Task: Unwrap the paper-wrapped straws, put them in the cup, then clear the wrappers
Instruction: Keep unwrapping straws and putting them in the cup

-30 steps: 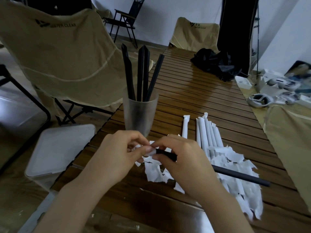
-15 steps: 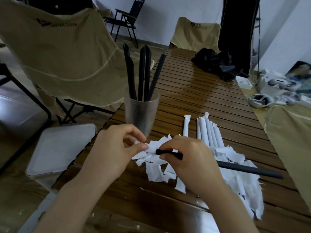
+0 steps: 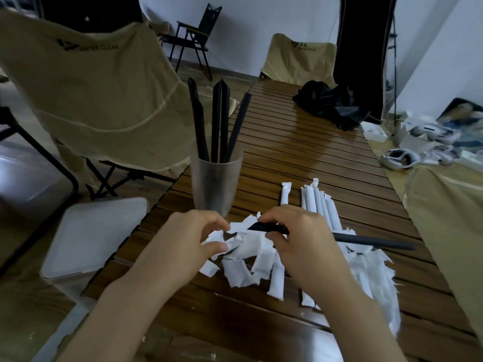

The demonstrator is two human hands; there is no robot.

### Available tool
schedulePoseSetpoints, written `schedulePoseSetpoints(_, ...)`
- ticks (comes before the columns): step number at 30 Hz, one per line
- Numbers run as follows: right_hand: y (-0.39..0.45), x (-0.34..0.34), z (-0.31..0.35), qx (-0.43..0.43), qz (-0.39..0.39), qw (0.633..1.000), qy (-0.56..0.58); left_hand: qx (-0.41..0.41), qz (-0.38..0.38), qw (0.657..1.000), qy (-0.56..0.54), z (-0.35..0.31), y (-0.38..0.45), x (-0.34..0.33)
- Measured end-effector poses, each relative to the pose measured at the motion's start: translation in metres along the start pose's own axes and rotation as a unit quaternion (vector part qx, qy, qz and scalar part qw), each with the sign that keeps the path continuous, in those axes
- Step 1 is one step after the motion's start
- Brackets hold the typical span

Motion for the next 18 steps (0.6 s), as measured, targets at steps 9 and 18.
schedulePoseSetpoints(9, -0.013, 0.050, 0.048, 0.104, -0.179, 0.978, -0.027, -0.004, 0.011, 1.000, 0.007, -0.010, -0.009, 0.008)
schedulePoseSetpoints(18, -0.038, 0.142, 0.069, 0.143, -0.380, 0.899, 0.165, -0.032, -0.083, 0.996, 0.024, -0.023, -0.003, 0.044)
Point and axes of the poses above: each hand's wrist, its own y-axis towards the middle knuckle, its own x-axis out of the back of the hand, z = x × y, the point moved 9 cm from there along y, towards the middle knuckle, and after that the axes turned 4 degrees about -x, right-handed, at the moved point
